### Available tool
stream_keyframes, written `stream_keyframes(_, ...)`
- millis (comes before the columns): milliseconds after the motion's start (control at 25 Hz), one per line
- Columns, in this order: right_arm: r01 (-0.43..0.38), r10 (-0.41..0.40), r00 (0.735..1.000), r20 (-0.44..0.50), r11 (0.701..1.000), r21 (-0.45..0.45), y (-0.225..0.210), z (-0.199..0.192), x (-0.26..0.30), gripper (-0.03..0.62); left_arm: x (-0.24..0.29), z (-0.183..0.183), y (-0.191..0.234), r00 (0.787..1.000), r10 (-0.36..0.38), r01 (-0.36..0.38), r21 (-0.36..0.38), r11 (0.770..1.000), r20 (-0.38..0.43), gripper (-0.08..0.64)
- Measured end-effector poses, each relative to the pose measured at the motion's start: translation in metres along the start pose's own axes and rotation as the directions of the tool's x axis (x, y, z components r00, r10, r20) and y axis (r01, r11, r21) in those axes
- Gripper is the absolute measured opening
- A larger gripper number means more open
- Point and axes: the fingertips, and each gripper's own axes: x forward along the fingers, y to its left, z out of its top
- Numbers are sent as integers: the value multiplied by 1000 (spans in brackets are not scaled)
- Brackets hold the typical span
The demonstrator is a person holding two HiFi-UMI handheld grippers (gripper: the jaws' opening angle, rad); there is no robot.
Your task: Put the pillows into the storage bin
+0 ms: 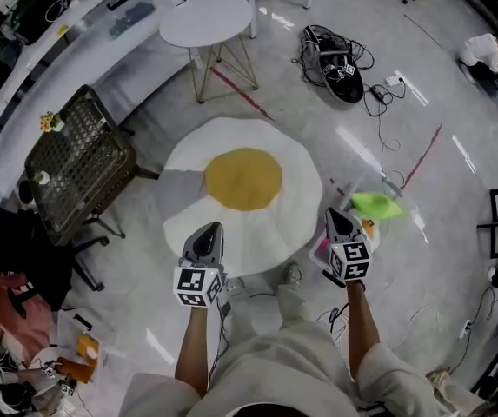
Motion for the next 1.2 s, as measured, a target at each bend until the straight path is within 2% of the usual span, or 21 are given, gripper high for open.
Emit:
stream_keyframes(360, 34, -34, 997, 68, 999, -1, -5, 56, -60, -2, -40, 58, -17, 999, -10, 9, 54, 999, 31, 15)
stream_keyframes(560, 59, -61, 992, 112, 998, 13, -7, 83, -88, -2, -44, 81, -24, 999, -21, 17, 94, 995, 44, 15)
stream_keyframes(680, 72, -75, 988, 135, 997, 26, -2, 91, -101, -2, -49, 87, -27, 999, -28, 23, 124, 992, 39, 15)
stream_keyframes(1040, 88, -88, 981, 172, 996, 9, -2, 107, -124, -2, -55, 96, -31, 998, -22, 14, 129, 992, 57, 15)
stream_keyframes(1200, 93, -93, 982, 165, 996, 6, 0, 101, -128, -2, -55, 97, -28, 997, -18, 10, 115, 993, 73, 15)
